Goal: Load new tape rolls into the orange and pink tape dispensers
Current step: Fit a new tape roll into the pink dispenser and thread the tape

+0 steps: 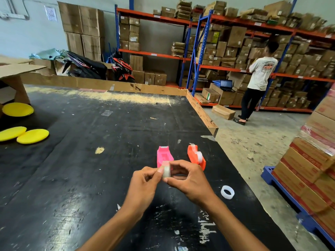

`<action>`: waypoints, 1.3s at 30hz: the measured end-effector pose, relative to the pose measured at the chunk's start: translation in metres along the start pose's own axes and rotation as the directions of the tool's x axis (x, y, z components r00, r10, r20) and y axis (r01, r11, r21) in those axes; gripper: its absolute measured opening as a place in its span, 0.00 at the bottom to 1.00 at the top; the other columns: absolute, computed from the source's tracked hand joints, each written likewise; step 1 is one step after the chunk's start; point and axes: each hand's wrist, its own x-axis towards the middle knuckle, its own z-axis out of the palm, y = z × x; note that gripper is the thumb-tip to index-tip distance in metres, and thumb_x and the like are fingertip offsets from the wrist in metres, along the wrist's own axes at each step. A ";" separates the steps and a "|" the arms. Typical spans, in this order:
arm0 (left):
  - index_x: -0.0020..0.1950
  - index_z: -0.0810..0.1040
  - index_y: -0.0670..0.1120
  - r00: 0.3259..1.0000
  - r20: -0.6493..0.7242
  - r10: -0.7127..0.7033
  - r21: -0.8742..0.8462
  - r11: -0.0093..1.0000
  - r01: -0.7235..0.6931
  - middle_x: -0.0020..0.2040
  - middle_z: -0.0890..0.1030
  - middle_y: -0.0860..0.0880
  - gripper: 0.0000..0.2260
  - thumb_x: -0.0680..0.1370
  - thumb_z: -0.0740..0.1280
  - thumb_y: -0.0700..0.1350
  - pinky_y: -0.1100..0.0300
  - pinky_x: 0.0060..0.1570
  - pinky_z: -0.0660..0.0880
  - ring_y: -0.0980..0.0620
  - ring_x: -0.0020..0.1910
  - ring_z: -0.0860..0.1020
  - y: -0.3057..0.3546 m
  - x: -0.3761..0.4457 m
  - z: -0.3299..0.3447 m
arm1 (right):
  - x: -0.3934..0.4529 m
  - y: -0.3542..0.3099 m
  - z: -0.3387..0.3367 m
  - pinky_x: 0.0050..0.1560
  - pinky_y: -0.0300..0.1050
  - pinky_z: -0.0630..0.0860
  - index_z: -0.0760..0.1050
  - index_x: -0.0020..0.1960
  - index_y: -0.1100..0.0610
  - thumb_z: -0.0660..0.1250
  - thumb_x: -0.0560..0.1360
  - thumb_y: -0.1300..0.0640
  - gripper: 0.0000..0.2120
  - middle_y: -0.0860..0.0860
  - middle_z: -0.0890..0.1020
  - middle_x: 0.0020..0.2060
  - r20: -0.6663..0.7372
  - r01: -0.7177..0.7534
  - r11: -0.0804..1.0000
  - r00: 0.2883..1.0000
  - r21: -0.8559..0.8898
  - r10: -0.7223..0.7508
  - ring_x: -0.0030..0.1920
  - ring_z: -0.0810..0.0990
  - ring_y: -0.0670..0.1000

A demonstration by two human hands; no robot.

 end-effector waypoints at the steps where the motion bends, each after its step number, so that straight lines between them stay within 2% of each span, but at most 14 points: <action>1: 0.41 0.87 0.46 1.000 -0.004 -0.005 0.026 1.000 0.005 0.42 0.85 0.45 0.11 0.77 0.66 0.44 0.64 0.48 0.76 0.56 0.42 0.82 -0.001 0.005 0.002 | 0.005 0.001 -0.001 0.51 0.41 0.82 0.80 0.51 0.51 0.76 0.66 0.66 0.17 0.52 0.85 0.47 0.003 -0.008 1.000 1.000 -0.026 0.008 0.50 0.85 0.49; 4: 0.38 0.87 0.47 0.998 -0.037 -0.044 0.081 0.996 0.047 0.37 0.87 0.51 0.12 0.78 0.66 0.45 0.61 0.47 0.79 0.55 0.41 0.84 -0.010 0.028 0.001 | 0.024 0.006 -0.006 0.51 0.43 0.82 0.80 0.51 0.55 0.78 0.65 0.62 0.16 0.54 0.86 0.48 -0.016 -0.054 0.997 0.998 -0.061 0.053 0.49 0.85 0.50; 6: 0.45 0.87 0.50 0.999 -0.035 -0.018 0.153 0.988 0.023 0.41 0.88 0.54 0.10 0.78 0.65 0.46 0.60 0.49 0.79 0.59 0.44 0.84 -0.016 0.047 0.001 | 0.038 0.008 -0.011 0.51 0.41 0.81 0.80 0.53 0.57 0.78 0.65 0.60 0.18 0.53 0.85 0.48 -0.031 -0.093 0.994 0.995 -0.058 0.092 0.47 0.85 0.49; 9: 0.54 0.85 0.48 0.997 -0.079 0.021 0.275 0.961 0.002 0.49 0.86 0.55 0.10 0.77 0.66 0.43 0.74 0.45 0.74 0.71 0.43 0.80 -0.028 0.072 0.000 | 0.057 0.008 -0.016 0.46 0.31 0.77 0.81 0.51 0.57 0.77 0.66 0.62 0.14 0.49 0.85 0.43 -0.049 -0.102 0.993 0.994 -0.058 0.099 0.41 0.83 0.39; 10: 0.55 0.84 0.46 0.995 -0.099 0.012 0.301 0.953 0.019 0.51 0.86 0.53 0.10 0.77 0.66 0.42 0.76 0.44 0.72 0.70 0.44 0.80 -0.033 0.079 0.001 | 0.064 0.009 -0.017 0.45 0.29 0.75 0.81 0.51 0.58 0.77 0.66 0.63 0.14 0.48 0.84 0.41 -0.043 -0.099 0.993 0.994 -0.064 0.097 0.39 0.82 0.37; 13: 0.58 0.83 0.44 0.991 -0.118 -0.056 0.345 0.934 0.094 0.53 0.86 0.48 0.12 0.76 0.67 0.42 0.72 0.45 0.73 0.57 0.50 0.82 -0.042 0.090 0.004 | 0.077 0.019 -0.019 0.43 0.30 0.77 0.80 0.49 0.54 0.77 0.66 0.65 0.14 0.44 0.84 0.40 -0.015 -0.094 0.992 0.996 -0.082 0.093 0.39 0.82 0.35; 16: 0.57 0.83 0.44 0.988 -0.149 -0.052 0.351 0.931 0.102 0.52 0.86 0.48 0.11 0.76 0.67 0.41 0.80 0.38 0.71 0.61 0.46 0.80 -0.049 0.091 0.005 | 0.085 0.031 -0.019 0.47 0.32 0.78 0.79 0.47 0.49 0.77 0.66 0.65 0.16 0.43 0.83 0.41 0.007 -0.089 0.987 0.996 -0.136 0.091 0.41 0.83 0.36; 18: 0.57 0.83 0.43 0.984 -0.173 -0.035 0.369 0.924 0.098 0.54 0.85 0.46 0.11 0.76 0.67 0.41 0.82 0.37 0.69 0.61 0.49 0.79 -0.052 0.090 0.006 | 0.088 0.038 -0.017 0.51 0.37 0.78 0.78 0.47 0.47 0.77 0.65 0.64 0.17 0.43 0.84 0.42 0.000 -0.080 0.982 0.997 -0.169 0.082 0.44 0.83 0.40; 21: 0.58 0.82 0.42 0.981 -0.192 -0.041 0.369 0.923 0.111 0.56 0.84 0.45 0.12 0.75 0.68 0.43 0.77 0.42 0.69 0.61 0.51 0.77 -0.055 0.090 0.007 | 0.094 0.046 -0.016 0.56 0.43 0.79 0.80 0.50 0.48 0.78 0.64 0.61 0.17 0.46 0.85 0.45 -0.008 -0.065 0.976 0.998 -0.206 0.064 0.49 0.83 0.46; 24: 0.57 0.83 0.42 0.979 -0.198 -0.039 0.361 0.926 0.110 0.55 0.85 0.45 0.12 0.75 0.69 0.44 0.69 0.48 0.71 0.61 0.51 0.78 -0.054 0.090 0.008 | 0.101 0.049 -0.014 0.56 0.45 0.78 0.80 0.52 0.51 0.79 0.63 0.58 0.18 0.48 0.85 0.47 0.013 -0.074 0.962 0.997 -0.263 0.080 0.51 0.83 0.48; 28: 0.54 0.84 0.44 0.978 -0.207 -0.015 0.341 0.936 0.087 0.48 0.87 0.49 0.10 0.75 0.68 0.43 0.79 0.38 0.71 0.63 0.41 0.79 -0.054 0.088 0.009 | 0.104 0.054 -0.014 0.55 0.45 0.79 0.78 0.42 0.45 0.78 0.64 0.57 0.13 0.44 0.84 0.42 0.018 -0.106 0.951 0.993 -0.290 0.116 0.48 0.83 0.46; 31: 0.54 0.85 0.46 0.978 -0.209 -0.013 0.317 0.945 0.081 0.41 0.85 0.54 0.10 0.75 0.67 0.42 0.75 0.38 0.72 0.62 0.39 0.80 -0.056 0.087 0.010 | 0.103 0.056 -0.017 0.56 0.47 0.79 0.80 0.42 0.43 0.75 0.69 0.56 0.08 0.45 0.86 0.43 0.063 -0.117 0.960 0.989 -0.256 0.137 0.48 0.84 0.46; 36: 0.59 0.81 0.44 0.973 -0.230 -0.025 0.314 0.944 0.098 0.54 0.85 0.46 0.13 0.75 0.67 0.42 0.66 0.49 0.75 0.57 0.50 0.81 -0.058 0.088 0.011 | 0.104 0.058 -0.018 0.49 0.38 0.78 0.83 0.48 0.52 0.71 0.73 0.59 0.06 0.46 0.85 0.42 0.068 -0.131 0.968 0.987 -0.214 0.149 0.43 0.83 0.42; 39: 0.59 0.81 0.44 0.972 -0.232 -0.026 0.314 0.944 0.100 0.55 0.85 0.47 0.13 0.75 0.67 0.42 0.67 0.49 0.74 0.57 0.51 0.81 -0.061 0.089 0.011 | 0.110 0.060 -0.021 0.52 0.42 0.79 0.83 0.50 0.57 0.72 0.72 0.59 0.07 0.52 0.86 0.44 0.076 -0.165 0.959 0.980 -0.229 0.186 0.46 0.83 0.48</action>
